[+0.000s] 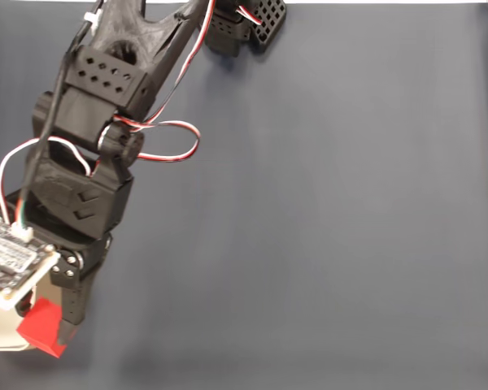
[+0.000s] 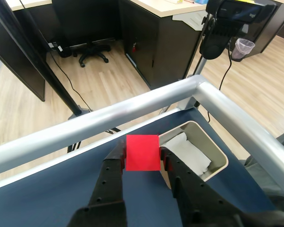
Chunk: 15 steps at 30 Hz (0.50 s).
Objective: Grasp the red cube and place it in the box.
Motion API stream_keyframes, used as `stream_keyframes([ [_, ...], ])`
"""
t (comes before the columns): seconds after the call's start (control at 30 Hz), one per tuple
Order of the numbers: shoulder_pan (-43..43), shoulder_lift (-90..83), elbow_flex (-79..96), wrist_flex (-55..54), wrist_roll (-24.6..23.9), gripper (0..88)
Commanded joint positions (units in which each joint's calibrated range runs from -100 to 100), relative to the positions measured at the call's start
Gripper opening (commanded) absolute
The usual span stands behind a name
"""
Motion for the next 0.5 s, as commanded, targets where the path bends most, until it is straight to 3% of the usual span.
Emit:
stream_keyframes([
  [0.0, 1.76, -0.51, -3.59, 0.21, -0.2, 3.2],
  [0.47, 4.67, 3.13, -6.87, -0.11, -0.1, 3.2],
])
